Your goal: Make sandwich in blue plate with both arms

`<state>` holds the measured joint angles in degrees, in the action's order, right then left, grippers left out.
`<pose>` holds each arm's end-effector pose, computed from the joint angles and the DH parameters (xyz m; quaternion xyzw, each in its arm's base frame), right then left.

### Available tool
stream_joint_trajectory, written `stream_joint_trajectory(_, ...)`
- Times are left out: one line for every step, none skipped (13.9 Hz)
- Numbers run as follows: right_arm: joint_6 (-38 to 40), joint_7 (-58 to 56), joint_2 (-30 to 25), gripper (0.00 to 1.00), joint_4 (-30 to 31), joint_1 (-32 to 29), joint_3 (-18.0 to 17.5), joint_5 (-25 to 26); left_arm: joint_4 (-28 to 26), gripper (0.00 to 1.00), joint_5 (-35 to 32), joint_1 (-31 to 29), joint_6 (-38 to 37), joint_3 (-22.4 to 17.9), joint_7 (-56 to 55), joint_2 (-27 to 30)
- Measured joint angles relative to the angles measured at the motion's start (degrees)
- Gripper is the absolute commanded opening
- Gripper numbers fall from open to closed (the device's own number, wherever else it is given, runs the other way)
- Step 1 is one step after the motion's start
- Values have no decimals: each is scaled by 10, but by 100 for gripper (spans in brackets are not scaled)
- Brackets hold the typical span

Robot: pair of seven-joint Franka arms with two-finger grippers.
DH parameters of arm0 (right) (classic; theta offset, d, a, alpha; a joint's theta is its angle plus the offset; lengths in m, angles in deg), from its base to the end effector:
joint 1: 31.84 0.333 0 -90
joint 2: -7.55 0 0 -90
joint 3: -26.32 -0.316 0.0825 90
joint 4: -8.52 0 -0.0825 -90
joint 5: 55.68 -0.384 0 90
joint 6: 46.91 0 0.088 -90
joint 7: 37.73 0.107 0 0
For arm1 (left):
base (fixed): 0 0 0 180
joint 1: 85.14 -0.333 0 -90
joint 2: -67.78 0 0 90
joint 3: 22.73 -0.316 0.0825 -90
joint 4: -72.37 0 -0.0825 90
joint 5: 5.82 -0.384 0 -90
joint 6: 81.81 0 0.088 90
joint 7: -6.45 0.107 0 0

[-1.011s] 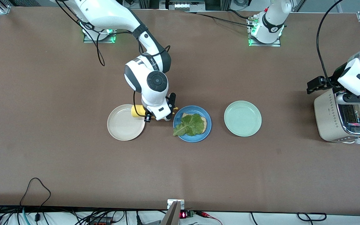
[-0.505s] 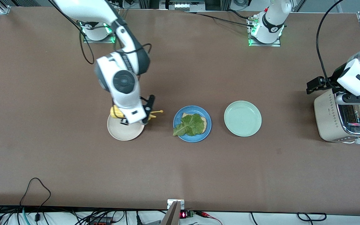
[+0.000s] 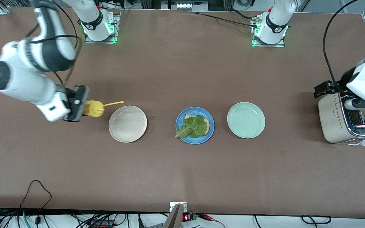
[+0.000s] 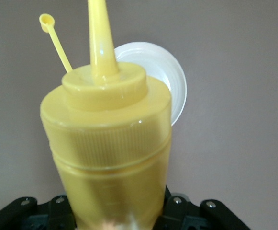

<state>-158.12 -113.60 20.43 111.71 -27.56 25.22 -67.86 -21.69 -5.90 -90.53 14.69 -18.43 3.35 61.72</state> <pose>0.6074 0.0709 0.4154 -0.7817 -0.6143 -0.0228 0.1055 0.5888 0.0132 0.5401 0.9988 0.0365 -0.0315 0.0027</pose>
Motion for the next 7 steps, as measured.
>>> stream_joint_trajectory(0, -63, -8, 0, 18, -39, -3, -30, 6, 100, 0, -11, 0, -1, 1, -10)
stream_joint_trajectory(0, -123, -11, 0, 32, -73, -5, -60, 13, 100, -4, -23, 1, -3, 9, -22)
stream_joint_trajectory(0, -173, -12, 0, 44, -102, -5, -86, 23, 100, -12, -39, 3, -4, 37, -37)
stream_joint_trajectory(1, -215, -12, 0, 53, -125, -6, -106, 34, 100, -15, -56, 3, -4, 77, -52)
stream_joint_trajectory(5, -251, -12, 0, 62, -146, -7, -125, 43, 100, -15, -72, 4, -5, 115, -68)
stream_joint_trajectory(12, -284, -11, 0, 69, -166, -8, -146, 50, 100, -16, -89, 4, -6, 143, -84)
stream_joint_trajectory(22, -315, -9, 0, 74, -184, -9, -164, 55, 100, -18, -105, 4, -6, 161, -97)
